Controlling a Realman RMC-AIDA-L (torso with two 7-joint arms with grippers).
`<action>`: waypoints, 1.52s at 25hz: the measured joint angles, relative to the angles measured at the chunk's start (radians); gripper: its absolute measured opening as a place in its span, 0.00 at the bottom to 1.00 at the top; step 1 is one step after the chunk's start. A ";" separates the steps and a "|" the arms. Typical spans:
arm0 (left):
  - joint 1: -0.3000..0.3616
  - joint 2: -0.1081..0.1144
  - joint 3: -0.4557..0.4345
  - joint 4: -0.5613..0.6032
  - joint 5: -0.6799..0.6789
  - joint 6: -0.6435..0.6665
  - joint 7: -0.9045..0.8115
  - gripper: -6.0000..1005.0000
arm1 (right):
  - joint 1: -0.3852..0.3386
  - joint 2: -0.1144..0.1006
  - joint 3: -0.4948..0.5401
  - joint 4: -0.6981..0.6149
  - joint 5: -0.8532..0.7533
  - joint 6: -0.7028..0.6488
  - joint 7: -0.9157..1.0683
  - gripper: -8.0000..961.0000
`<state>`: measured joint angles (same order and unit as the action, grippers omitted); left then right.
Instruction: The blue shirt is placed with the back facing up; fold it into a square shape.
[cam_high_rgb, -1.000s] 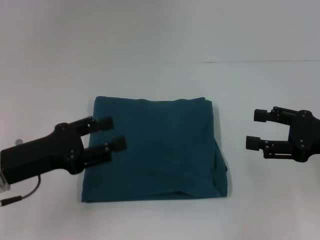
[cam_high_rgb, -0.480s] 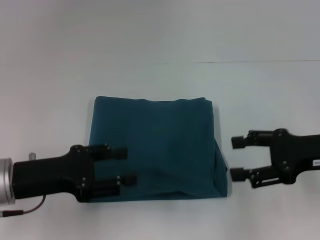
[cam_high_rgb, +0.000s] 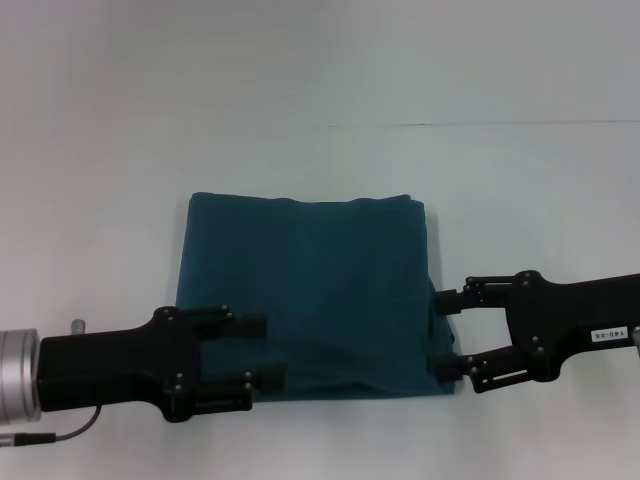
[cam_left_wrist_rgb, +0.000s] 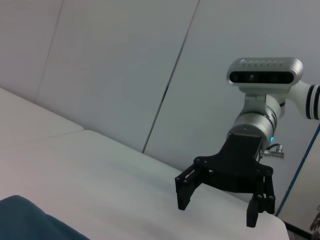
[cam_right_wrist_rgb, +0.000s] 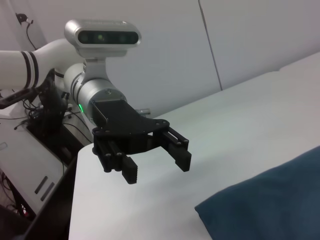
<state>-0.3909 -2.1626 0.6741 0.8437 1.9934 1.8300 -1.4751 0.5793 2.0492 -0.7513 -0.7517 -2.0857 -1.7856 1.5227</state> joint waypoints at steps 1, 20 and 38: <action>0.001 0.000 -0.001 0.000 -0.001 0.001 -0.002 0.71 | 0.000 0.002 0.000 0.000 0.001 0.000 0.000 0.95; 0.001 0.000 -0.002 0.000 0.005 0.001 -0.012 0.72 | -0.008 0.011 0.001 0.011 0.004 0.000 0.000 0.95; -0.004 0.000 -0.004 -0.002 -0.002 -0.006 -0.013 0.72 | -0.009 0.011 0.001 0.012 0.004 0.003 0.000 0.95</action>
<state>-0.3945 -2.1630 0.6702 0.8421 1.9914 1.8236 -1.4879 0.5706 2.0599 -0.7500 -0.7395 -2.0815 -1.7824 1.5228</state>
